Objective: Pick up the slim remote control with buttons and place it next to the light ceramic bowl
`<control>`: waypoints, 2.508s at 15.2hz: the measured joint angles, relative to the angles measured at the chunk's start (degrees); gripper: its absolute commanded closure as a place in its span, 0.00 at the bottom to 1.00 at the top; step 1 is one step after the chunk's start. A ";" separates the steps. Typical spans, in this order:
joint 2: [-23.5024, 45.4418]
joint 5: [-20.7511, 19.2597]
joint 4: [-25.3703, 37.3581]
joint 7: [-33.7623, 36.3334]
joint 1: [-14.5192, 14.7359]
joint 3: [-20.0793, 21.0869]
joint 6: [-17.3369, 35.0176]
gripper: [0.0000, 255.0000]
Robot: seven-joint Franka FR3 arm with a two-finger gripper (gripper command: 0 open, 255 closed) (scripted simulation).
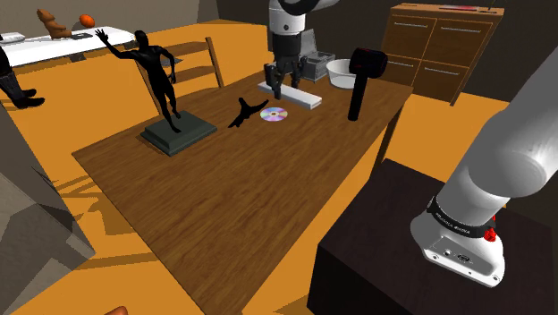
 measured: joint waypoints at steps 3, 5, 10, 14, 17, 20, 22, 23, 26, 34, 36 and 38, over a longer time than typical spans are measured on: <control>-1.49 -0.02 -1.69 -4.07 -1.81 -2.28 0.08 1.00; -2.83 -0.11 -3.11 -7.06 -3.10 -4.00 0.08 1.00; -3.90 -0.76 -4.45 -14.05 -6.20 -8.16 0.18 1.00; -3.75 -1.39 -3.92 -19.83 -8.81 -11.67 -0.33 1.00; -3.15 -1.81 -3.11 -24.02 -10.66 -14.16 -0.62 1.00; -1.54 -2.06 -1.67 -28.11 -12.47 -16.56 -0.48 1.00; -0.81 -2.13 -0.69 -30.51 -13.51 -17.93 -0.74 1.00; -0.18 -2.16 -0.08 -32.23 -14.28 -18.92 -0.74 1.00; 1.50 -2.03 1.05 -34.91 -15.41 -20.36 -0.25 1.00; 3.44 -1.65 -2.90 -35.69 -15.59 -20.64 5.56 1.00; 3.88 -1.53 -3.96 -35.75 -15.58 -20.64 7.05 1.00; 4.43 -1.40 -4.96 -35.91 -15.61 -20.69 8.58 1.00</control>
